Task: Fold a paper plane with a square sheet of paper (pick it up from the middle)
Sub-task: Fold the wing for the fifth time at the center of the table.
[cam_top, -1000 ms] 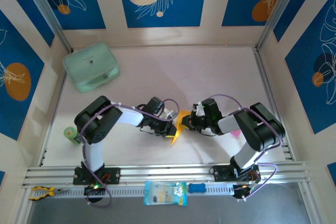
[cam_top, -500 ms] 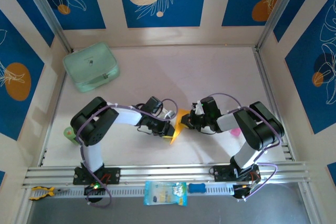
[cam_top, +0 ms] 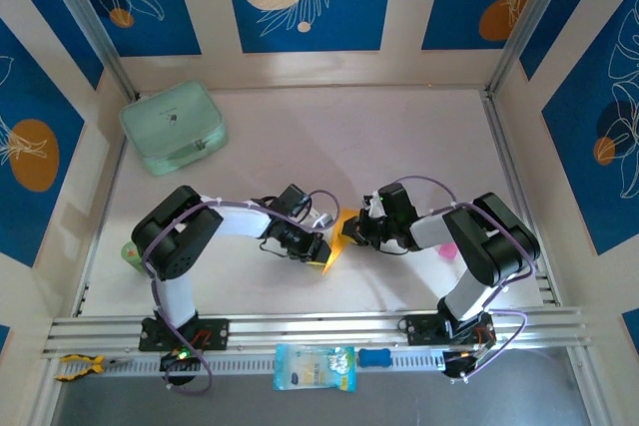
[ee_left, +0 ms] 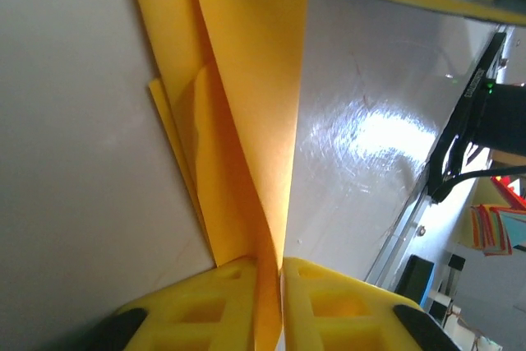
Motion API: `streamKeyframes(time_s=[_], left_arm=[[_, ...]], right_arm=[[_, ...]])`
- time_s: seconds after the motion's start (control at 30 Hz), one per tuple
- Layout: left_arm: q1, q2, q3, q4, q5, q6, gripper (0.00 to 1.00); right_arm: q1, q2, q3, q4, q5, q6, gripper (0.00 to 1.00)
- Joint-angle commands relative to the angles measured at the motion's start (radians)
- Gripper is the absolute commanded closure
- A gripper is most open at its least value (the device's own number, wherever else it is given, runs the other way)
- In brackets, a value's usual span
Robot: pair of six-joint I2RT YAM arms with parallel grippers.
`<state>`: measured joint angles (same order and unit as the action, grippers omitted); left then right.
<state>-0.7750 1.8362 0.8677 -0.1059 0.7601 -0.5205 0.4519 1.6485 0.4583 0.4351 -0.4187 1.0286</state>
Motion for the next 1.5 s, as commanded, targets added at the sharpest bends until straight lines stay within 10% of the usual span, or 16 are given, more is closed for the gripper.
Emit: streamKeyframes(time_s=[0.0, 0.13, 0.5, 0.87, 0.93, 1.03, 1.3, 1.47], left_arm=[[-0.01, -0.015, -0.007, -0.118, -0.041, 0.033, 0.84], [-0.013, -0.014, -0.009, -0.129, -0.038, 0.04, 1.0], [-0.023, -0.015, -0.009, -0.174, -0.05, 0.057, 0.87], [-0.027, -0.03, -0.02, -0.205, -0.069, 0.064, 1.0], [-0.027, -0.038, -0.025, -0.214, -0.082, 0.063, 0.85], [-0.026, -0.05, -0.04, -0.205, -0.08, 0.057, 1.0], [-0.026, -0.058, -0.064, -0.195, -0.077, 0.044, 0.85], [-0.027, -0.072, -0.078, -0.19, -0.08, 0.039, 1.0]], right_arm=[[0.005, 0.032, -0.009, -0.111, 0.07, -0.009, 0.94], [0.007, 0.03, -0.011, -0.116, 0.073, -0.009, 0.94], [0.011, 0.031, -0.012, -0.13, 0.086, -0.004, 0.94], [0.018, 0.023, -0.003, -0.153, 0.097, -0.004, 0.94], [0.018, 0.023, -0.004, -0.156, 0.098, -0.003, 0.94], [0.019, 0.019, -0.004, -0.16, 0.103, -0.001, 0.94], [0.024, 0.013, -0.005, -0.169, 0.107, -0.001, 0.94], [0.027, 0.005, -0.009, -0.173, 0.113, 0.001, 0.94]])
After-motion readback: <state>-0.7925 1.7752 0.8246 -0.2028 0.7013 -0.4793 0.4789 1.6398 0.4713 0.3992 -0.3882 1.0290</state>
